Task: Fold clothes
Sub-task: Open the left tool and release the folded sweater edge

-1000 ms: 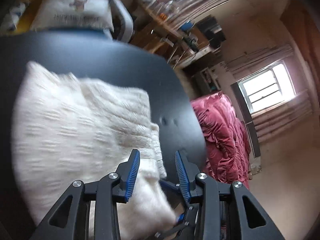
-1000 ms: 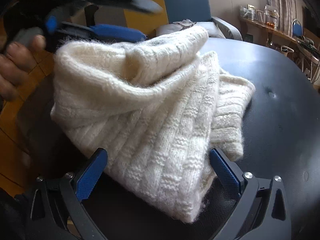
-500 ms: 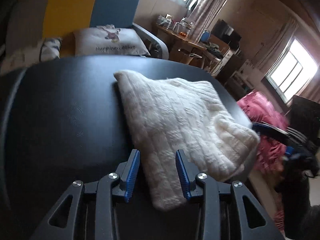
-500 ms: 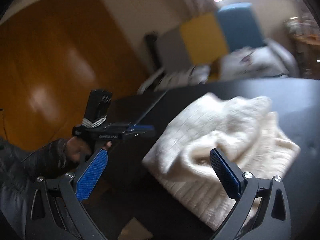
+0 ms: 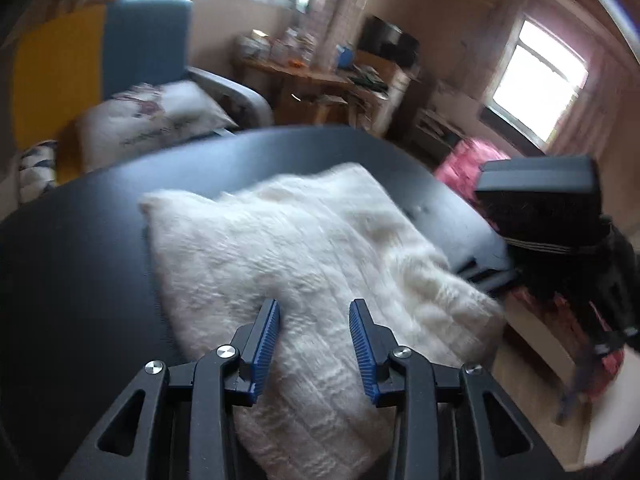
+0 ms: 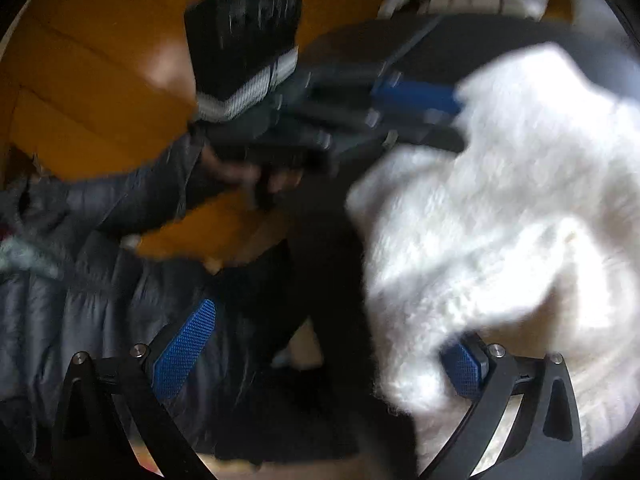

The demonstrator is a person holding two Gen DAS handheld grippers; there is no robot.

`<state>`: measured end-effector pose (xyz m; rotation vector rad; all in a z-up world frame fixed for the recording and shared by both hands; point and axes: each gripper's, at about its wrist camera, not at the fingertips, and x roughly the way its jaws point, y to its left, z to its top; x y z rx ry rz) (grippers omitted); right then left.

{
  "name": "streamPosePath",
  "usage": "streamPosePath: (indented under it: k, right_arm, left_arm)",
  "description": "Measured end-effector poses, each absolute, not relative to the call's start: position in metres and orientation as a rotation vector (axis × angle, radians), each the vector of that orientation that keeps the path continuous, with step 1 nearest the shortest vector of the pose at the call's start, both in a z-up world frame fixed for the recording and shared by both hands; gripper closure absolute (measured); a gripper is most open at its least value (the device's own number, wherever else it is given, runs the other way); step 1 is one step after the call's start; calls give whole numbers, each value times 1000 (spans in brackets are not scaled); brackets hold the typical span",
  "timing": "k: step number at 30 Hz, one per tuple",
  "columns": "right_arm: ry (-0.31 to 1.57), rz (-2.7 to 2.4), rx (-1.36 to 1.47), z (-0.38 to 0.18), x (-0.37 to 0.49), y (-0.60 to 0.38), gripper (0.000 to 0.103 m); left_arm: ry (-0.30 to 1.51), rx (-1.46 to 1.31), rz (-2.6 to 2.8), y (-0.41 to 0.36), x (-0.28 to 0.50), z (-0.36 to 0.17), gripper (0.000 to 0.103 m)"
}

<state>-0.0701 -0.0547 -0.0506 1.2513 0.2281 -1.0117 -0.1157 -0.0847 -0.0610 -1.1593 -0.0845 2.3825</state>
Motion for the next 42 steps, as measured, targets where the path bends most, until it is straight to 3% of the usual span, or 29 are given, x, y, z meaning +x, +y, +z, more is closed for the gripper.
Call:
streamPosePath:
  k: [4,6,10,13,15,19,28,34,42]
  right_arm:
    - [425,-1001,1351,-79,-60,-39,0]
    - [355,-1038,1348,-75,-64,-27,0]
    - [284,-1128,1339,-74,-66,-8,0]
    - [235,-1216,1314,-67,-63,1,0]
    - [190,-1236,1273,-57,-57,2,0]
    - [229,-1260,1289,-65,-43,-5,0]
    - [157,-1257,1273,-66,-14,-15,0]
    - [1,-1467,1193,-39,-10,22,0]
    - [-48,-1563,1101,-18,-13,27,0]
  left_arm:
    - [74,-1230,2345,-69,-115,-74,68]
    - [91,-1212,2354,-67,-111,-73,68]
    - [-70,-1072,2346,-82,-90,-52,68]
    - [-69,-1121,2311,-78,-80,-63,68]
    - [30,-1156,2261,-63,-72,-74,68]
    - [433,-1176,2141,-29,-45,-97,67]
    - [280,-1281,2056,-67,-30,-80,69]
    - [51,-1062,2091,-70,-30,-30,69]
    - [15,-1139,2326,-42,-113,-35,69]
